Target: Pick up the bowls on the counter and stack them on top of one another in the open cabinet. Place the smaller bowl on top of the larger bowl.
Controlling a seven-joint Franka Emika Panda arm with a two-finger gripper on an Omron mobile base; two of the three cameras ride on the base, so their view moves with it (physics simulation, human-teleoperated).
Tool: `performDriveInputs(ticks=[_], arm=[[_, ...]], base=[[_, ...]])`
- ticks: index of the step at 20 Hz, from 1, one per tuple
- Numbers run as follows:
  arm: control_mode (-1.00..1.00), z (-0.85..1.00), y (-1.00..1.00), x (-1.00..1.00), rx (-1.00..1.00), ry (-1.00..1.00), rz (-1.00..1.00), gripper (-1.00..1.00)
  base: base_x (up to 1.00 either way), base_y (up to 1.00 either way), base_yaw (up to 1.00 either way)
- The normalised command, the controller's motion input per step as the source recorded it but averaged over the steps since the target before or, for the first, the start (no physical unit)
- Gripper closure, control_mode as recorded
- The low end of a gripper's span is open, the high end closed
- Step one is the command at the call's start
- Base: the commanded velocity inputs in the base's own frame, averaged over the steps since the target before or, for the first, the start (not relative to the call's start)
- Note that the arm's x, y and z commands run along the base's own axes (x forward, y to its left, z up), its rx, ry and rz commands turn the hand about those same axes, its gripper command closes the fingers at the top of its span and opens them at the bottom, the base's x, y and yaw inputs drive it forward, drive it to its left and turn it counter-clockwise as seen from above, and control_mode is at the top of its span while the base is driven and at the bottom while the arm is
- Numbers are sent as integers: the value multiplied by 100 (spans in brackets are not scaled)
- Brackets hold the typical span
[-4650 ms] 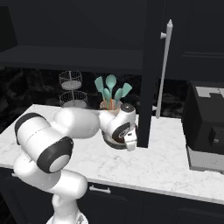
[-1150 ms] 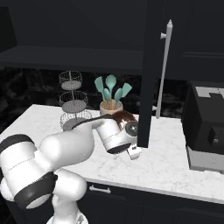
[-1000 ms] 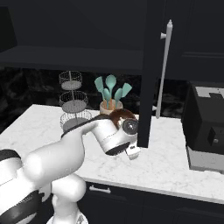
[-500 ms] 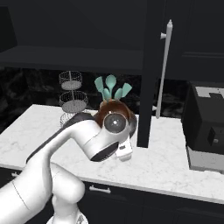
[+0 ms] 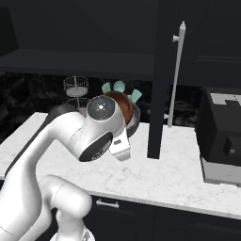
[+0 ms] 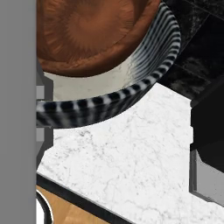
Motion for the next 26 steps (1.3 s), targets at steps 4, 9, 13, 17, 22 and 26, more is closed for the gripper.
performDriveInputs(ticks=[4,9,13,17,22,26], arm=[[-100,100,6,-36,0,1,6,100],[-100,100,23,-18,0,-1,5,100],[-100,100,31,71,0,0,0,100],[-100,96,3,88,0,0,0,100],[-100,-2,1,100,1,2,0,100],[-100,-3,24,100,0,0,0,100]], base=[[0,0,0],[0,0,0],[0,0,0],[0,0,0],[0,0,0],[0,0,0]])
